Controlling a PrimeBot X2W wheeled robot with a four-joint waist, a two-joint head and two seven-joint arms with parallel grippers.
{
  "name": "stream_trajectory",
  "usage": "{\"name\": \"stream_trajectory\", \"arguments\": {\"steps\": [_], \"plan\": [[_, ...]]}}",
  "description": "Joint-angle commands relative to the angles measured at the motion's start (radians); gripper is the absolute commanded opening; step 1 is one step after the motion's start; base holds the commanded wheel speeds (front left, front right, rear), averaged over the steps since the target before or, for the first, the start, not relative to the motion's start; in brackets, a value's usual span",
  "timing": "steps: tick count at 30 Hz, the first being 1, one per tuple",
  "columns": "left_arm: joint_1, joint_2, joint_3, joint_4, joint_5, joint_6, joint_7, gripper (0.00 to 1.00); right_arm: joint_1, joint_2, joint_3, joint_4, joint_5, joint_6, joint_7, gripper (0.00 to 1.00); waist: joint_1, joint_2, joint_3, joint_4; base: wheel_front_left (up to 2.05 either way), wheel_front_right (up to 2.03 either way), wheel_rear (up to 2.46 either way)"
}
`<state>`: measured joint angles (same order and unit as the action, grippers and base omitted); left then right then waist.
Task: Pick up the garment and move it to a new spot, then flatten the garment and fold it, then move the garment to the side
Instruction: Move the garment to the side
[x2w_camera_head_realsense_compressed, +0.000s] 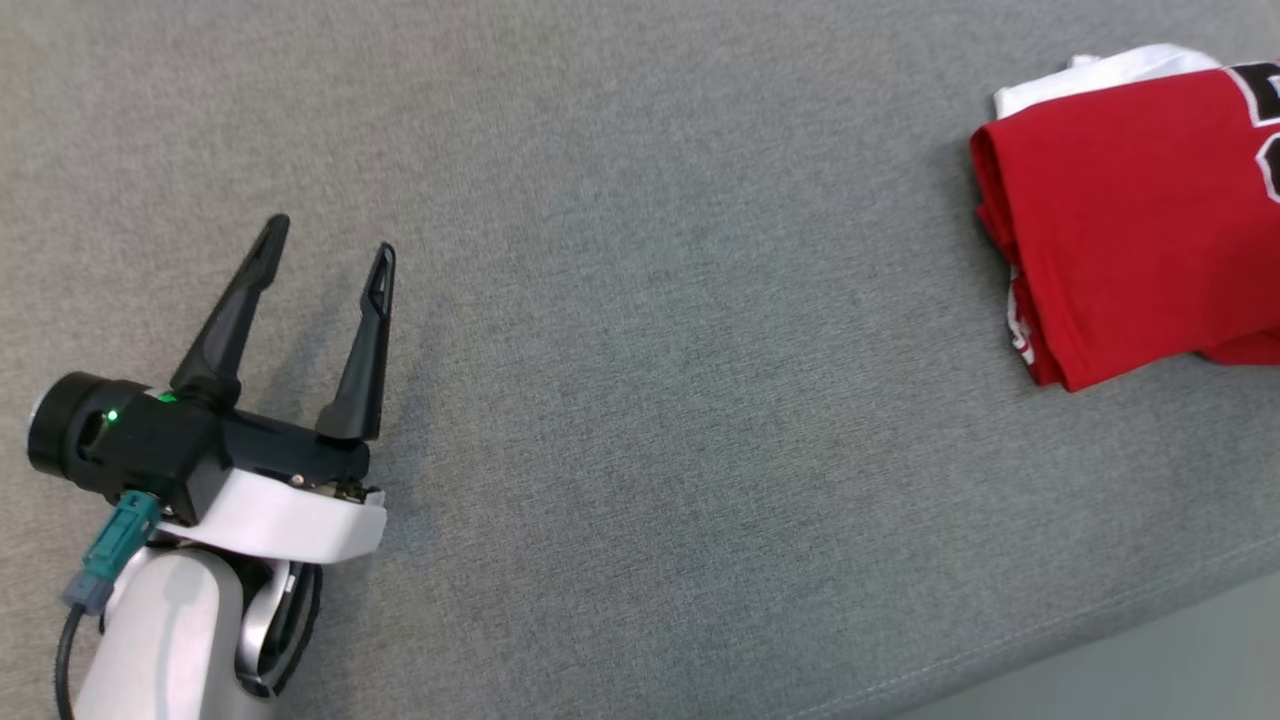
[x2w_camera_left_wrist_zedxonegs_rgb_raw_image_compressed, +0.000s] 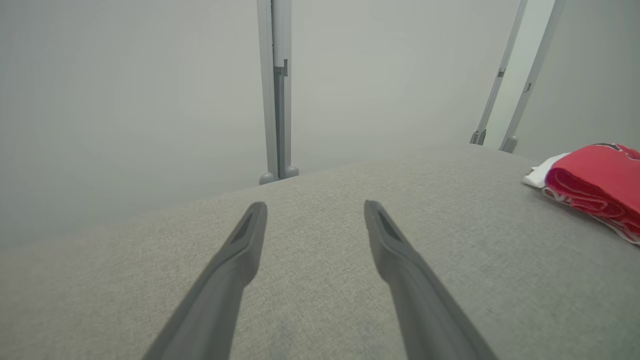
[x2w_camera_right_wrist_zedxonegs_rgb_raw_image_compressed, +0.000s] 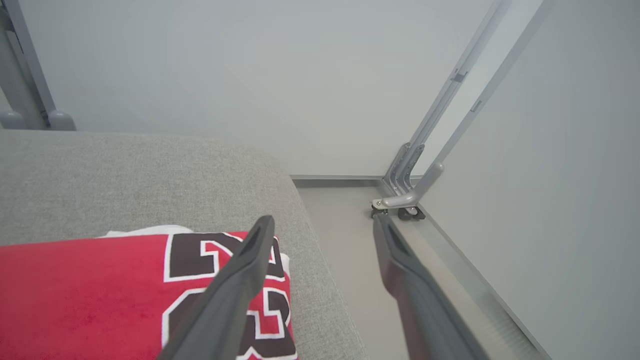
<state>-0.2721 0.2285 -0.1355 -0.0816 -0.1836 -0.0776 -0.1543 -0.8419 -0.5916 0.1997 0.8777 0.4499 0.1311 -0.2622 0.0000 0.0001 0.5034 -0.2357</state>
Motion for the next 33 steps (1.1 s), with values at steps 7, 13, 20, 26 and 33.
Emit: {"name": "stream_trajectory", "arguments": {"steps": [7, 13, 20, 26, 33], "plan": [[0.05, -0.026, -0.004, 0.06, -0.024, 0.02, -0.03, 1.0, 0.176, 0.114, -0.233, -0.145, -0.083, -0.001, -0.003, 1.0, 0.0, -0.0001, -0.138, 0.015, 0.0, 0.0, 0.0], [0.088, -0.05, -0.006, 0.104, -0.04, 0.04, -0.049, 1.0, 0.299, 0.23, -0.325, -0.286, -0.142, -0.001, -0.003, 1.0, 0.0, -0.0001, -0.231, 0.061, 0.0, 0.0, 0.0], [0.133, -0.072, -0.005, 0.146, -0.058, 0.059, -0.063, 1.0, 0.445, 0.336, -0.339, -0.458, -0.211, -0.001, 0.0, 1.0, 0.0, -0.0001, -0.319, 0.136, 0.0, 0.0, 0.0], [0.176, -0.074, -0.001, 0.168, -0.066, 0.074, -0.069, 1.0, 0.556, 0.418, -0.324, -0.597, -0.255, -0.001, 0.05, 1.0, 0.0, -0.0001, -0.383, 0.2, 0.0, 0.0, 0.0], [0.229, -0.063, 0.011, 0.184, -0.08, 0.094, -0.054, 1.0, 0.681, 0.476, -0.282, -0.727, -0.286, -0.001, 0.128, 1.0, 0.0, -0.0001, -0.458, 0.267, 0.0, 0.0, 0.0]]}}
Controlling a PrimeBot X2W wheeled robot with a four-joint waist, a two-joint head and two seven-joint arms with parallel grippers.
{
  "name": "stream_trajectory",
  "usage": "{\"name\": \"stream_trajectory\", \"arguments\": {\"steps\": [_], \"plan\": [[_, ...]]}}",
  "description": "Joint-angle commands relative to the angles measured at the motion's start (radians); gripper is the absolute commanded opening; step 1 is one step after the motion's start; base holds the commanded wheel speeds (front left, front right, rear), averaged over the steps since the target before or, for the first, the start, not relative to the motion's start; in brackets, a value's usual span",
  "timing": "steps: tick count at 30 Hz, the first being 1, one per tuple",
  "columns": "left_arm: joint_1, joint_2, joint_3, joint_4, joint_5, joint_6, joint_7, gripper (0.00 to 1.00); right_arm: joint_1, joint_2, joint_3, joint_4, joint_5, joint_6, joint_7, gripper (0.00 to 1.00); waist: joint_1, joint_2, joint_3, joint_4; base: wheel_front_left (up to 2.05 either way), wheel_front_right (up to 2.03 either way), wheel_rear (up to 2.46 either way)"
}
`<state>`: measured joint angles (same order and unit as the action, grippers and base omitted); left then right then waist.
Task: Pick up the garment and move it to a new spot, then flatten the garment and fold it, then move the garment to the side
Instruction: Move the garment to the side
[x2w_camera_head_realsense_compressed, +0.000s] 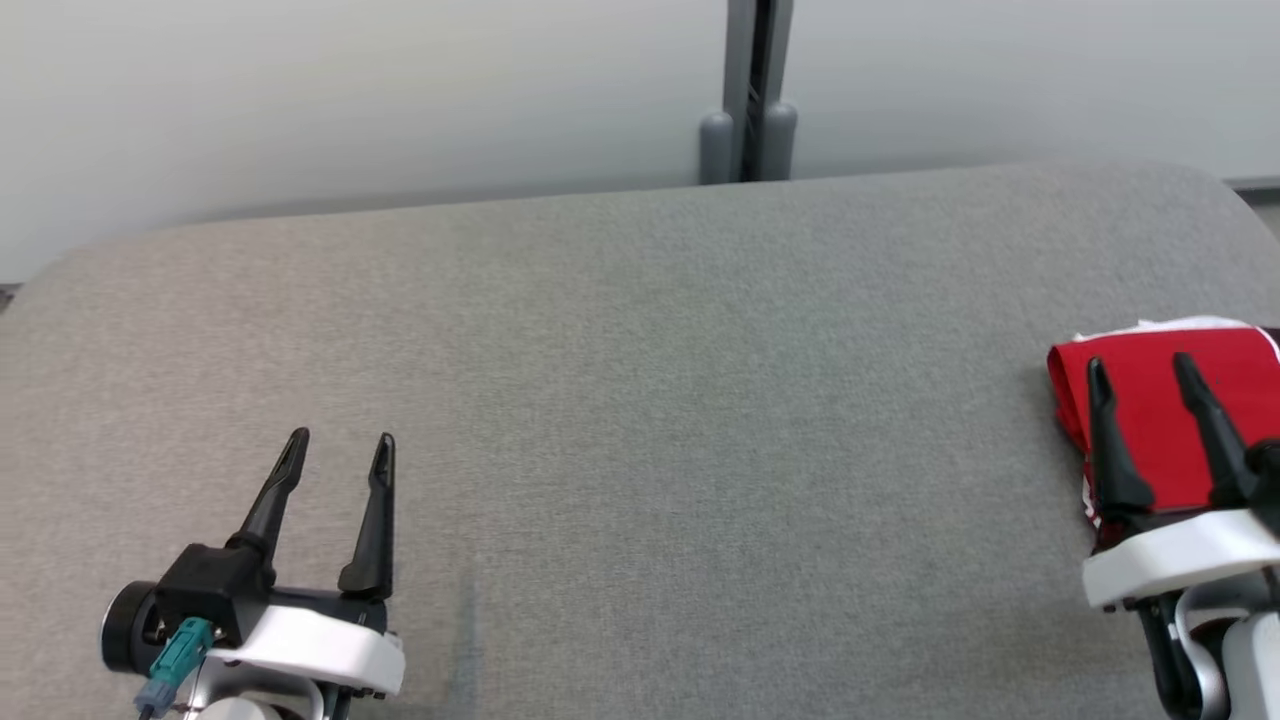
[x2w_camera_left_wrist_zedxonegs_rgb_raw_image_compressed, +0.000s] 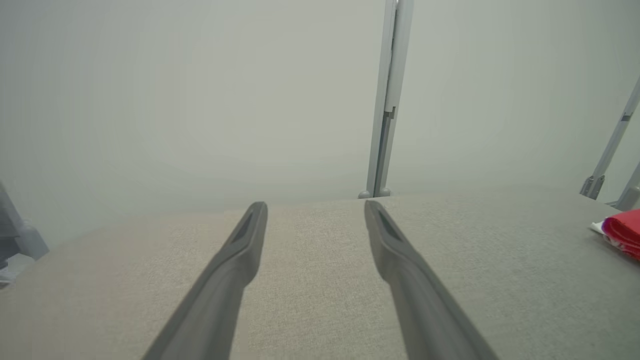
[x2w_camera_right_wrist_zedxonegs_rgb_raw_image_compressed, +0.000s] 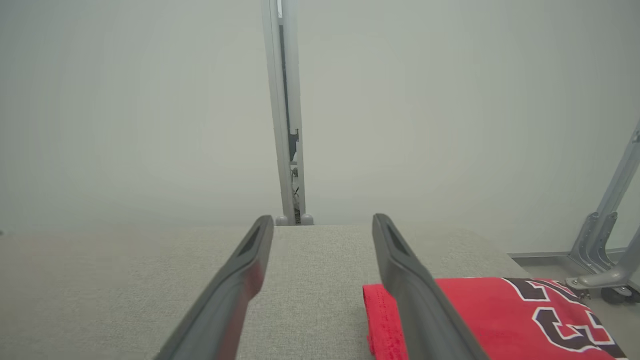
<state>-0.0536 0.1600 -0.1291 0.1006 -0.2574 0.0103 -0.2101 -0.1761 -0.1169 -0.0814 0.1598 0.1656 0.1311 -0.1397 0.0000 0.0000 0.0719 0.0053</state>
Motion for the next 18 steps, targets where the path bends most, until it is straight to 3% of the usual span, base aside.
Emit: {"name": "stream_trajectory", "arguments": {"steps": [1, 18], "plan": [[0.016, 0.005, 0.008, 0.002, -0.01, 0.01, 0.004, 1.0, 0.029, 0.008, 0.009, -0.019, -0.002, -0.001, 0.013, 1.0, 0.0, 0.0, -0.035, 0.031, 0.0, 0.0, 0.0], [0.121, 0.036, 0.027, -0.019, -0.034, 0.033, 0.032, 1.0, 0.215, 0.055, 0.017, -0.16, -0.05, -0.001, 0.076, 1.0, 0.0, 0.0, -0.11, 0.043, 0.0, 0.0, 0.0]]}}
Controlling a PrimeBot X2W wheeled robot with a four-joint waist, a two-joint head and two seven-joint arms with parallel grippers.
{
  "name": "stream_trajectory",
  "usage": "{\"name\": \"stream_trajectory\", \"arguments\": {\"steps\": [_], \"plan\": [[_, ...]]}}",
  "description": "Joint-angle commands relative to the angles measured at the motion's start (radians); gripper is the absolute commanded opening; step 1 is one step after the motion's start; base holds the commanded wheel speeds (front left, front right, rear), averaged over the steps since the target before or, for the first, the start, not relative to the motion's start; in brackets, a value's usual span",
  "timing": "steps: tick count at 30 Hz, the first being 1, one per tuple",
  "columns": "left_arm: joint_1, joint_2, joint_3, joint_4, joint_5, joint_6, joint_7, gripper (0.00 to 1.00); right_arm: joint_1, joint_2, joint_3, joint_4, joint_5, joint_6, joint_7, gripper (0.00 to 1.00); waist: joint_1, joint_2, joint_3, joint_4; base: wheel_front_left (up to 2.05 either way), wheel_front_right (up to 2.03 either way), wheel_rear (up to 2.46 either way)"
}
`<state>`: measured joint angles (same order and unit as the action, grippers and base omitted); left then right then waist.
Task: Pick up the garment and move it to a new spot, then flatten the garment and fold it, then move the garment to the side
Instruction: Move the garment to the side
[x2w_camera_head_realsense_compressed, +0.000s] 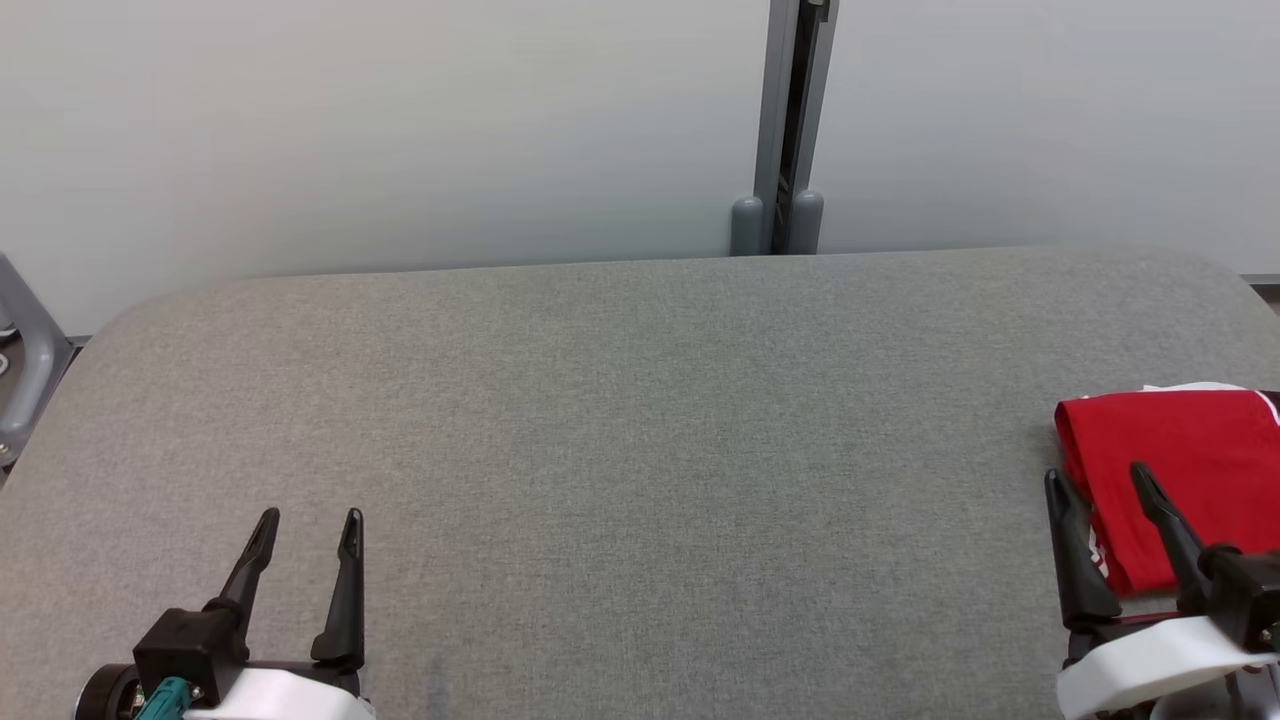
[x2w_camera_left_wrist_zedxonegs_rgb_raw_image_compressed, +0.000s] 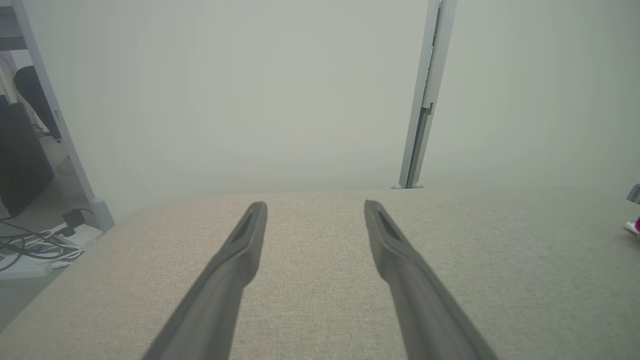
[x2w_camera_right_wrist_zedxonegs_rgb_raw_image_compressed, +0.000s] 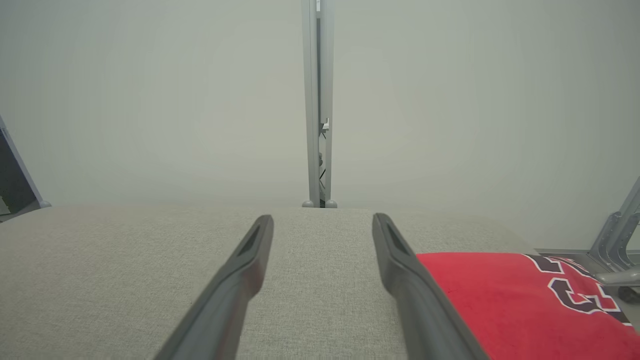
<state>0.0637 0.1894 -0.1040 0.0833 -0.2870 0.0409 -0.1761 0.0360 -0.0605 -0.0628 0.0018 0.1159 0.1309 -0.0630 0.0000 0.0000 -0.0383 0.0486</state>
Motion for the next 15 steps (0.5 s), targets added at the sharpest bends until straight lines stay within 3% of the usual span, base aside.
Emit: {"name": "stream_trajectory", "arguments": {"steps": [1, 15], "plan": [[0.008, 0.008, 0.001, -0.002, -0.004, 0.003, 0.002, 1.0, 0.012, 0.0, -0.006, -0.01, -0.002, 0.0, 0.001, 1.0, 0.0, 0.0, -0.002, -0.002, 0.0, 0.0, 0.0], [0.026, 0.02, -0.003, 0.003, -0.016, 0.014, 0.014, 1.0, 0.06, 0.007, -0.031, -0.049, -0.006, 0.0, 0.019, 1.0, 0.0, 0.0, -0.015, -0.009, 0.0, 0.0, 0.0]]}}
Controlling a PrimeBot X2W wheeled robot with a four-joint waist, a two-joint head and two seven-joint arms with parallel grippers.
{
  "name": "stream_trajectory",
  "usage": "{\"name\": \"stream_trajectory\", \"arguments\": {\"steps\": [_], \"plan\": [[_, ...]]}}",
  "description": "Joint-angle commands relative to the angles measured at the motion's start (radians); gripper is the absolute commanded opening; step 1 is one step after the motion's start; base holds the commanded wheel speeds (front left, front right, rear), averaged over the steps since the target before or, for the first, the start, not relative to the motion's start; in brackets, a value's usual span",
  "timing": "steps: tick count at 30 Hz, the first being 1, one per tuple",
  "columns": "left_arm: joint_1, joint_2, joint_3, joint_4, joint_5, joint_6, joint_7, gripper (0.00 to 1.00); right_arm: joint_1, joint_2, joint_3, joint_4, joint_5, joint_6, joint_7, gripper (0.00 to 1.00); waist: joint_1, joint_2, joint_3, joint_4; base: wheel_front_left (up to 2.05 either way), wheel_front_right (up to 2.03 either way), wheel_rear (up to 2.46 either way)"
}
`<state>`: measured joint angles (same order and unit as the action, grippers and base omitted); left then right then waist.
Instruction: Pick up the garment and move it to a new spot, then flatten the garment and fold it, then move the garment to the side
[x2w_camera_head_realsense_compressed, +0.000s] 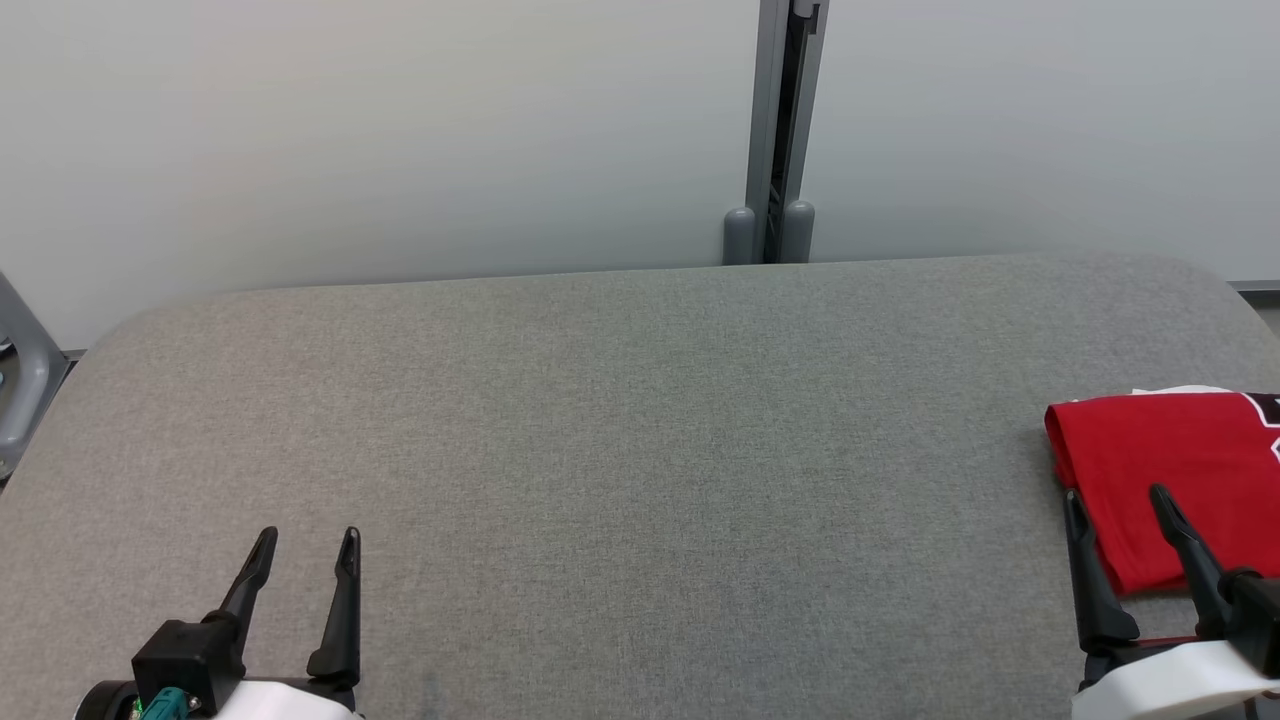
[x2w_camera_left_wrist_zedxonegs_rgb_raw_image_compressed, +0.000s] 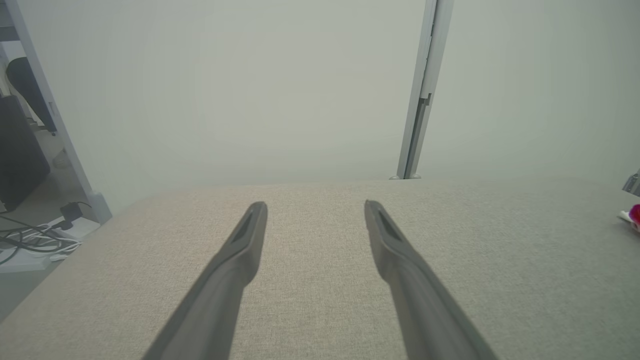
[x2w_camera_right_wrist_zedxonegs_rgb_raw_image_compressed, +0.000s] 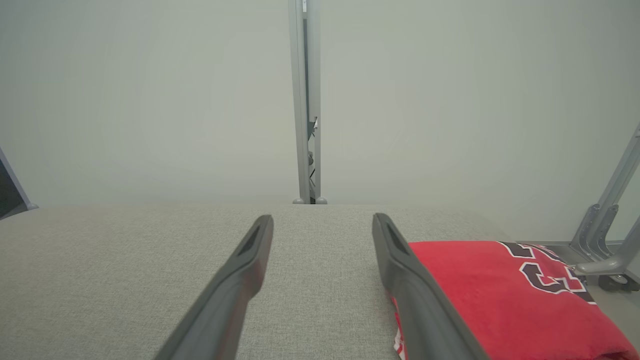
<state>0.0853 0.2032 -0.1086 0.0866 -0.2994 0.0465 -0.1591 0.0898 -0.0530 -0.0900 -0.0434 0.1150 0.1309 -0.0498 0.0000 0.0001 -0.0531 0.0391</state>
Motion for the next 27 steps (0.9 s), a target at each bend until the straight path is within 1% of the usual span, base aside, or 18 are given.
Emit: {"name": "stream_trajectory", "arguments": {"steps": [1, 27], "plan": [[0.004, 0.007, 0.002, 0.0, -0.004, 0.009, -0.003, 1.0, 0.007, 0.0, -0.004, -0.006, -0.005, 0.0, 0.006, 1.0, 0.0, -0.0001, 0.0, 0.001, 0.0, 0.0, 0.0], [-0.012, 0.015, -0.005, 0.005, -0.025, 0.022, -0.012, 1.0, 0.01, 0.0, -0.003, -0.005, 0.026, 0.0, -0.004, 1.0, 0.0, -0.0001, 0.004, 0.009, 0.0, 0.0, 0.0]]}}
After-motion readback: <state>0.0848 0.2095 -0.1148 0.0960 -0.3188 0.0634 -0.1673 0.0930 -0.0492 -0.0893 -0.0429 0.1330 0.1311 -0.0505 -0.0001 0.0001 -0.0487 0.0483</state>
